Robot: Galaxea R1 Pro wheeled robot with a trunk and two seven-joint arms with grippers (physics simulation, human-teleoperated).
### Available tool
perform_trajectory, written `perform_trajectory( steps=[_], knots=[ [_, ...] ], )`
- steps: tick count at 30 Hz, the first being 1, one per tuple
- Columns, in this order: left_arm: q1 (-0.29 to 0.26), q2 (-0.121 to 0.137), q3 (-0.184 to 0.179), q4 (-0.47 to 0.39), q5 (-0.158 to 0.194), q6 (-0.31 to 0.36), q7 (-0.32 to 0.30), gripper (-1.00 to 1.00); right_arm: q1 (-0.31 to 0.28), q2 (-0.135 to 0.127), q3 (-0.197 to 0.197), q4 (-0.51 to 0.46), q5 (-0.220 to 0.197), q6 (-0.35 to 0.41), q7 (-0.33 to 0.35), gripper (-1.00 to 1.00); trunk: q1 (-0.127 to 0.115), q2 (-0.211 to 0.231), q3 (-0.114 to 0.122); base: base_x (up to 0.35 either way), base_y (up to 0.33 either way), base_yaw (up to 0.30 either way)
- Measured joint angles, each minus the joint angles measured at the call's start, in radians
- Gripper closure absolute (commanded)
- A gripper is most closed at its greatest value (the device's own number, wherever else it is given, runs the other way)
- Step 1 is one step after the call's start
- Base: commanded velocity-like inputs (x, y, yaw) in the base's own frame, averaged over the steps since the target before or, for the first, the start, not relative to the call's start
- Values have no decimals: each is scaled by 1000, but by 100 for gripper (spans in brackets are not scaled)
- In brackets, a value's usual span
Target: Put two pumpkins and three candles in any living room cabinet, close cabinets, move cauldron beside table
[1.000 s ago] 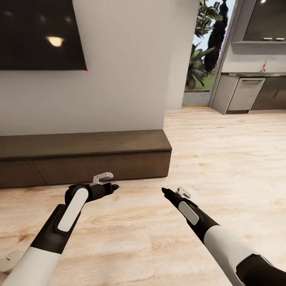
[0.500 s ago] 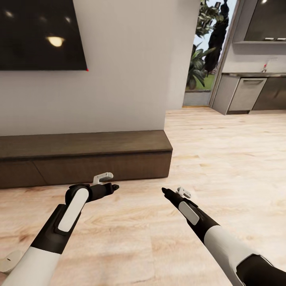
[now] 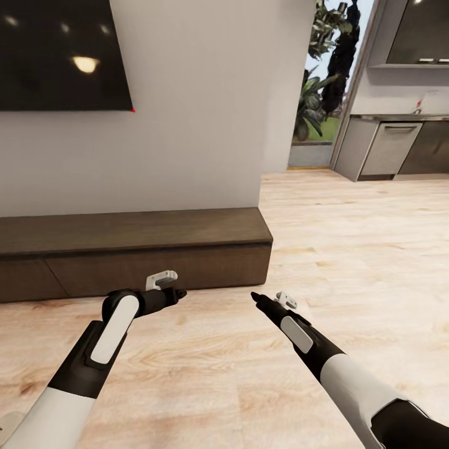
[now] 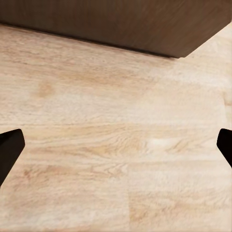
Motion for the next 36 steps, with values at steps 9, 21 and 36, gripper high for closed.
perform_trajectory(
  steps=[9,21,36],
  knots=[
    [0,6,7,0,0,0,-2,-100,0,3,-3,2,-2,-2,-2,-100,0,0,0,1,0,0],
    [0,14,87,0,30,3,-7,-100,0,-1,-12,20,-12,-106,-2,-100,0,0,0,126,18,0],
    [1,134,132,4,365,6,-8,-100,2,-96,-14,236,-439,-68,355,-100,0,0,0,17,2,0]
  ],
)
